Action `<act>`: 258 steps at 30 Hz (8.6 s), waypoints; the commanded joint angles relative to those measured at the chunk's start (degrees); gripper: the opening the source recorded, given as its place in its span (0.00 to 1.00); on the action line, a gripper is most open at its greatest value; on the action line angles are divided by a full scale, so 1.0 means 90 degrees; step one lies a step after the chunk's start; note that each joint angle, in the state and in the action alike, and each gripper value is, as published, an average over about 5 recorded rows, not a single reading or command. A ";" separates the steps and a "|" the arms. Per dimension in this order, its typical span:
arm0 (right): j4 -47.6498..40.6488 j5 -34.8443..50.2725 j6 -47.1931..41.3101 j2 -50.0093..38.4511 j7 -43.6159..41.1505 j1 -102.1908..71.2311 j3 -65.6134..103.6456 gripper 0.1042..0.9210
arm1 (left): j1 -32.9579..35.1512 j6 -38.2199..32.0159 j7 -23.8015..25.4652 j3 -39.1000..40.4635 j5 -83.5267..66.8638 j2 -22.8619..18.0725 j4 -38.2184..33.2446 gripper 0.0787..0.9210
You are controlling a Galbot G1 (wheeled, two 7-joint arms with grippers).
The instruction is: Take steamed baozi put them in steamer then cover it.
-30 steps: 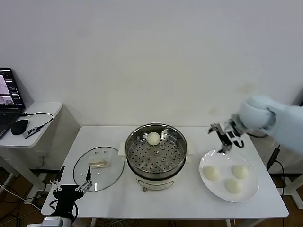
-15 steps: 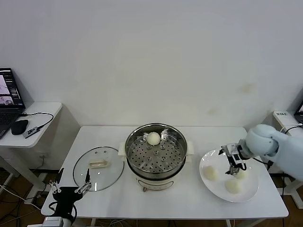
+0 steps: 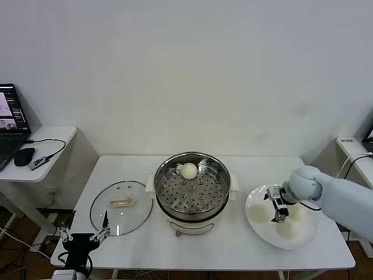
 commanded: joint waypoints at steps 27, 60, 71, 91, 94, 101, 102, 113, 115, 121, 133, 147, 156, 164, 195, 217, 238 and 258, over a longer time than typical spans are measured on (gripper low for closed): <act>-0.0299 -0.0102 0.0078 0.0233 -0.0276 0.0066 0.0183 0.65 | -0.0026 0.0008 0.0016 0.0065 0.0026 -0.0014 -0.0021 0.88; 0.0984 0.0660 -0.0052 -0.0678 -0.0727 0.2168 -0.0777 0.53 | -0.0062 0.0019 0.0013 0.0183 0.0056 0.0023 -0.0129 0.88; 0.1264 0.1569 -0.0276 -0.0006 -0.0730 0.4466 -0.2321 0.53 | -0.0101 0.0023 0.0014 0.0229 0.0052 0.0036 -0.0148 0.88; 0.0699 0.2901 -0.0869 0.2587 -0.0397 0.4936 -0.2689 0.53 | -0.0224 0.0027 0.0023 0.0120 0.0004 0.0052 -0.0146 0.88; 0.0479 0.2936 -0.0930 0.2994 -0.0345 0.4629 -0.2631 0.53 | -0.0242 0.0026 0.0025 0.0078 -0.0011 0.0039 -0.0124 0.88; -0.0193 0.2952 -0.0953 0.3903 -0.0287 0.4043 -0.2494 0.53 | -0.0296 0.0021 0.0030 -0.0012 -0.0033 0.0010 -0.0022 0.88; -0.0288 0.2953 -0.0952 0.4015 -0.0281 0.3979 -0.2478 0.53 | -0.0306 0.0021 0.0030 -0.0023 -0.0033 0.0010 -0.0012 0.88; -0.1208 0.2937 -0.1077 0.4850 -0.0170 0.3408 -0.2356 0.53 | -0.0343 0.0018 0.0034 -0.0080 -0.0032 -0.0009 -0.0002 0.88; -0.1342 0.2896 -0.1112 0.4923 -0.0142 0.3321 -0.2335 0.53 | -0.0338 0.0015 0.0034 -0.0082 -0.0032 -0.0012 -0.0007 0.88; -0.1612 0.2854 -0.1217 0.5064 -0.0065 0.3147 -0.2275 0.53 | -0.0349 0.0014 0.0036 -0.0073 -0.0028 -0.0009 -0.0012 0.88; -0.1665 0.2976 -0.1382 0.5182 -0.0003 0.3016 -0.2213 0.53 | -0.0405 0.0017 0.0038 -0.0043 -0.0021 0.0000 0.0040 0.88; -0.1301 0.3024 -0.1513 0.4805 -0.0147 0.3352 -0.2137 0.77 | -0.0394 0.0022 0.0039 -0.0006 -0.0003 -0.0020 0.0009 0.88; -0.0370 0.3064 -0.1328 0.3578 -0.0454 0.4075 -0.2196 0.88 | -0.0392 0.0041 0.0041 0.0052 0.0001 0.0024 -0.0056 0.88; 0.0793 0.2840 -0.0743 0.1748 -0.0848 0.4612 -0.2272 0.88 | -0.0380 0.0038 0.0050 0.0057 -0.0012 0.0136 -0.0039 0.88; 0.1261 -0.0310 0.0661 -0.1671 -0.0801 0.0230 0.0053 0.88 | -0.0554 0.0030 0.0087 0.0282 0.0040 0.0188 0.0461 0.88; 0.0543 -0.0860 0.0576 -0.0993 -0.0772 -0.1493 0.1206 0.88 | -0.0435 0.0024 0.0080 0.0245 0.0176 0.0087 0.0546 0.88; 0.0332 -0.0829 0.0442 -0.0854 -0.0653 -0.1614 0.1581 0.69 | -0.0459 0.0021 0.0076 0.0226 0.0173 0.0072 0.0552 0.88; 0.0631 0.0558 0.0323 -0.0733 -0.1129 0.2107 0.0074 0.58 | -0.0458 0.0010 0.0082 0.0168 0.0086 0.0111 0.0436 0.88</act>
